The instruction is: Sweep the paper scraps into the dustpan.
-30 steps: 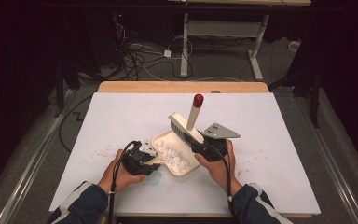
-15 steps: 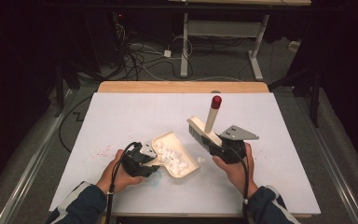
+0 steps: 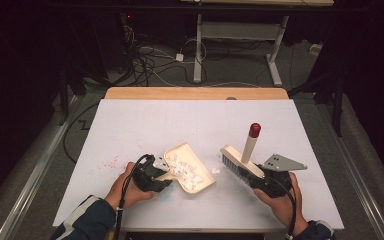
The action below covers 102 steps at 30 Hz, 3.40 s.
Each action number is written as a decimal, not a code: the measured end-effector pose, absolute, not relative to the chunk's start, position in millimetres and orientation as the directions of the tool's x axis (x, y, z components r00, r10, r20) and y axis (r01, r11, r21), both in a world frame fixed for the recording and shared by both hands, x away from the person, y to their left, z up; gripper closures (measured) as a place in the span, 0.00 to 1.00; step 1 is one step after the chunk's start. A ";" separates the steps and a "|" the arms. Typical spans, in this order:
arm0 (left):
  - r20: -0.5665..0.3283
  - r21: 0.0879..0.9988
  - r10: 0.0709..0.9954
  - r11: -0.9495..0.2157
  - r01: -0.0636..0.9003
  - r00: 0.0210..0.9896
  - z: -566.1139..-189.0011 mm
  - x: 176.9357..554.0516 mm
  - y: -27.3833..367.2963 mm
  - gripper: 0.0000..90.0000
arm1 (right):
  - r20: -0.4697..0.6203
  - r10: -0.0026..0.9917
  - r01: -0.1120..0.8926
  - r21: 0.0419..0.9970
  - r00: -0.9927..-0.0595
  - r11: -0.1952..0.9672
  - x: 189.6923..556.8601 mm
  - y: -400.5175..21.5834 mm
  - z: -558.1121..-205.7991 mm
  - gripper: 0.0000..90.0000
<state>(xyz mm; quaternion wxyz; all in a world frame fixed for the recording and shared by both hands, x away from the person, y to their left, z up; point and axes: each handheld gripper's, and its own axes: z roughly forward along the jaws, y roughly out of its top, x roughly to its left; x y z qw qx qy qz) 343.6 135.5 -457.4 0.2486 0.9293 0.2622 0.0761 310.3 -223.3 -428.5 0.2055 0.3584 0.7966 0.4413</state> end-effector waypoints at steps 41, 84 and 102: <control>-0.025 0.485 0.582 -0.704 0.519 0.813 -462.1 358.7 155.7 0.71 | -0.084 0.658 0.223 0.903 -0.748 0.368 366.5 -181.9 -414.9 0.75; -0.042 0.435 0.598 -0.711 0.553 0.801 -460.8 373.6 159.6 0.71 | -0.155 0.610 0.206 0.853 -0.777 0.480 440.3 -114.4 -454.0 0.75; -0.037 0.433 0.603 -0.709 0.556 0.797 -460.1 371.9 159.4 0.71 | -0.047 0.410 0.160 0.875 -0.911 0.457 397.2 -111.1 -442.6 0.75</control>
